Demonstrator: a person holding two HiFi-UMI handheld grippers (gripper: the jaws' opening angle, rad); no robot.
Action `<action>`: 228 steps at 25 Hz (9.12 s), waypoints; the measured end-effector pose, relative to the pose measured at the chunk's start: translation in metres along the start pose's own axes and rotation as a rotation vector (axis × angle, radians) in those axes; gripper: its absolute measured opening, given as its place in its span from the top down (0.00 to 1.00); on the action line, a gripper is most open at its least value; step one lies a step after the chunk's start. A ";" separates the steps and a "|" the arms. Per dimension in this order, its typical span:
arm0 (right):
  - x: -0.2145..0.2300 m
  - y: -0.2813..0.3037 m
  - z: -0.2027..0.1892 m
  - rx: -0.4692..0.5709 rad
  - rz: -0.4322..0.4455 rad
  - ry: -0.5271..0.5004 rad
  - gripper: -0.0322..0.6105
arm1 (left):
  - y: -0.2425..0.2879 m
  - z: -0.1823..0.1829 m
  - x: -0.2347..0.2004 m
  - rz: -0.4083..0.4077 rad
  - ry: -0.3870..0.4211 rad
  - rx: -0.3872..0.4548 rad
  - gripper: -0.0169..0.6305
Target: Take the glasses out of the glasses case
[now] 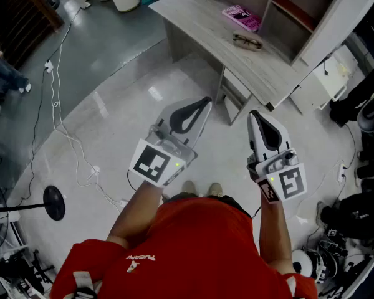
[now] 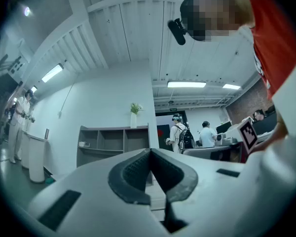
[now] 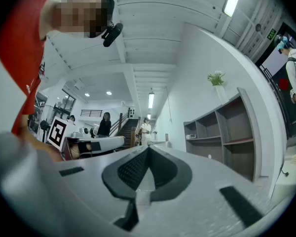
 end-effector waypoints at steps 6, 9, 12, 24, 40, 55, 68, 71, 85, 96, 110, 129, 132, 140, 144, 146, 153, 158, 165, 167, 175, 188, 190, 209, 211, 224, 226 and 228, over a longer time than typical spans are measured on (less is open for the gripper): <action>-0.002 -0.003 0.002 0.008 0.005 -0.009 0.94 | -0.002 0.001 0.000 -0.003 -0.001 0.011 0.96; -0.005 -0.001 0.003 0.025 0.013 -0.005 0.94 | -0.007 0.001 -0.005 0.005 -0.009 0.015 0.96; -0.009 0.001 0.001 0.022 0.014 -0.014 0.94 | -0.017 -0.001 -0.015 0.018 -0.014 0.013 0.96; -0.006 0.037 -0.028 -0.039 -0.053 -0.060 0.94 | -0.037 -0.024 -0.088 0.030 -0.037 0.005 0.96; 0.167 0.136 -0.087 -0.062 -0.069 -0.122 0.94 | 0.144 -0.115 -0.171 -0.019 -0.020 -0.077 0.96; 0.308 0.210 -0.174 -0.273 0.006 -0.085 0.94 | 0.285 -0.240 -0.225 -0.025 -0.062 -0.310 0.96; 0.346 0.247 -0.245 -0.468 -0.086 -0.072 0.94 | 0.341 -0.350 -0.256 -0.147 -0.153 -0.594 0.95; 0.355 0.253 -0.260 -0.491 -0.111 -0.094 0.94 | 0.350 -0.370 -0.260 -0.183 -0.167 -0.667 0.95; 0.370 0.264 -0.314 -0.622 -0.207 -0.056 0.94 | 0.367 -0.428 -0.267 -0.284 -0.185 -0.938 0.80; 0.381 0.268 -0.322 -0.648 -0.235 -0.047 0.94 | 0.381 -0.440 -0.263 -0.328 -0.224 -1.030 0.76; 0.408 0.290 -0.307 -0.619 -0.209 -0.105 0.94 | 0.383 -0.441 -0.262 -0.357 -0.209 -1.049 0.76; 0.457 0.317 -0.340 -0.860 0.057 -0.195 0.84 | 0.387 -0.448 -0.263 -0.387 -0.182 -1.067 0.76; 0.463 0.318 -0.343 -0.885 0.084 -0.182 0.82 | 0.389 -0.447 -0.264 -0.388 -0.175 -1.058 0.76; 0.480 0.313 -0.358 -0.912 0.067 -0.063 0.74 | 0.388 -0.444 -0.264 -0.392 -0.177 -1.063 0.76; 0.477 0.312 -0.357 -0.885 0.101 -0.037 0.72 | 0.389 -0.444 -0.264 -0.399 -0.179 -1.066 0.76; 0.472 0.314 -0.353 -0.868 0.132 -0.030 0.70 | 0.389 -0.444 -0.264 -0.400 -0.179 -1.067 0.76; 0.451 0.312 -0.344 -0.908 0.290 -0.146 0.68 | 0.390 -0.445 -0.264 -0.409 -0.178 -1.071 0.76; 0.433 0.311 -0.349 -1.009 0.402 -0.250 0.71 | 0.390 -0.444 -0.264 -0.412 -0.176 -1.071 0.76; 0.421 0.316 -0.365 -1.110 0.508 -0.259 0.74 | 0.391 -0.445 -0.263 -0.420 -0.166 -1.073 0.76; 0.420 0.317 -0.368 -1.136 0.524 -0.247 0.75 | 0.390 -0.445 -0.263 -0.424 -0.165 -1.070 0.76; 0.424 0.318 -0.374 -1.236 0.580 -0.165 0.75 | 0.391 -0.445 -0.264 -0.442 -0.169 -1.068 0.76; 0.413 0.321 -0.366 -1.250 0.639 -0.143 0.84 | 0.391 -0.444 -0.263 -0.464 -0.160 -1.068 0.76; 0.411 0.321 -0.363 -1.248 0.644 -0.146 0.86 | 0.391 -0.443 -0.263 -0.469 -0.158 -1.068 0.76; 0.389 0.313 -0.334 -1.164 0.540 -0.289 0.91 | 0.380 -0.424 -0.268 -0.491 -0.162 -1.019 0.76; 0.389 0.314 -0.328 -1.146 0.518 -0.292 0.91 | 0.380 -0.421 -0.269 -0.487 -0.166 -1.002 0.76; 0.408 0.319 -0.312 -0.996 0.300 -0.427 0.91 | 0.376 -0.414 -0.265 -0.486 -0.162 -0.978 0.77; 0.412 0.320 -0.310 -0.968 0.270 -0.417 0.91 | 0.375 -0.414 -0.265 -0.480 -0.163 -0.980 0.77; 0.416 0.323 -0.302 -0.935 0.238 -0.391 0.91 | 0.376 -0.414 -0.265 -0.473 -0.163 -0.963 0.77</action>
Point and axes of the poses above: the fingertips, and each gripper's own axes: y forward along the fingers, x to its right, z out of its top, the point moved 6 cm from there along -y, backward along the fingers, and after that the axes turned 4 degrees about x, right-handed, at the moved point
